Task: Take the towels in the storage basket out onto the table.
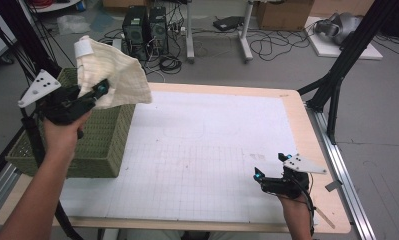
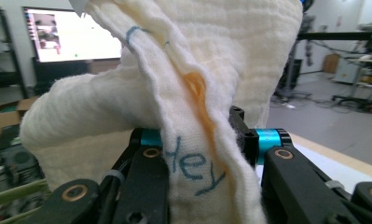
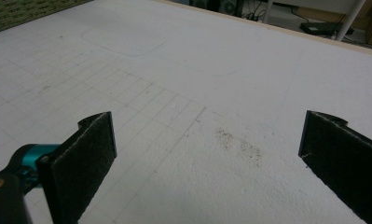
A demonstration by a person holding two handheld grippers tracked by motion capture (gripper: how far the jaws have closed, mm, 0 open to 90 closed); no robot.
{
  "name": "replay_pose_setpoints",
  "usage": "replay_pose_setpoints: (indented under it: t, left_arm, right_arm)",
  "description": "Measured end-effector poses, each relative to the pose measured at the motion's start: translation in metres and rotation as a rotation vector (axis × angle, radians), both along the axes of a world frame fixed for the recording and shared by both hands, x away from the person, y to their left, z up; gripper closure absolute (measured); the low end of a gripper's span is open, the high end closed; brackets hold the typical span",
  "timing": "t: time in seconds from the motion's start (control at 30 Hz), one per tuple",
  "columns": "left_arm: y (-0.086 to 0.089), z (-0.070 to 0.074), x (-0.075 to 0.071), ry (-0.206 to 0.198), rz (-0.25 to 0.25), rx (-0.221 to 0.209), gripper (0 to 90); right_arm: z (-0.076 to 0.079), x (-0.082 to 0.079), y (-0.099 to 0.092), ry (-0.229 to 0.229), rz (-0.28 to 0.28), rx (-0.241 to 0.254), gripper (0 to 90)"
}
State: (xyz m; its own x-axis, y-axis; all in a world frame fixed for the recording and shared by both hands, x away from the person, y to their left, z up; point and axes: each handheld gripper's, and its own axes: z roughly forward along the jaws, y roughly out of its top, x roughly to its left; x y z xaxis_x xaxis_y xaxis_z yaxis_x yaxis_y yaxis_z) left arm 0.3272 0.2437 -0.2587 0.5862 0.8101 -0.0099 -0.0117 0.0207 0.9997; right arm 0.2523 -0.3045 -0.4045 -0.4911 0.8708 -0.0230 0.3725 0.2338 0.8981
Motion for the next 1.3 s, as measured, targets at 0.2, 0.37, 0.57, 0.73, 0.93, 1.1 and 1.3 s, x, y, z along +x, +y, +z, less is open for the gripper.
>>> replay_pose_setpoints:
  t: [0.2,0.37,0.57,0.73,0.93,1.1,1.3]
  left_arm:
    - [-0.032,-0.014,0.002,0.004,-0.067,0.032,73.0]
    - [-0.057,-0.022,0.003,0.015,-0.123,0.043,73.1]
    - [-0.086,-0.038,0.002,0.032,-0.184,0.048,72.8]
    - [-0.113,-0.061,0.002,0.061,-0.227,0.068,71.8]
    - [-0.147,-0.096,0.002,0.100,-0.276,0.088,71.4]
    - [-0.167,-0.117,0.002,0.120,-0.297,0.104,71.4]
    - [-0.192,-0.138,0.002,0.155,-0.327,0.103,70.8]
  right_arm:
    - [0.000,0.002,0.002,0.031,-0.001,0.005,3.3]
    - [-0.001,0.003,0.005,0.038,0.004,-0.022,3.3]
    - [-0.001,0.004,0.004,0.046,0.006,-0.001,3.3]
    - [-0.002,0.004,0.003,0.037,0.009,-0.006,3.3]
    - [-0.002,0.005,0.003,0.042,0.009,-0.011,3.3]
    - [-0.003,0.003,0.002,0.045,0.001,-0.018,3.3]
    - [-0.003,0.003,0.001,0.048,0.000,-0.027,3.3]
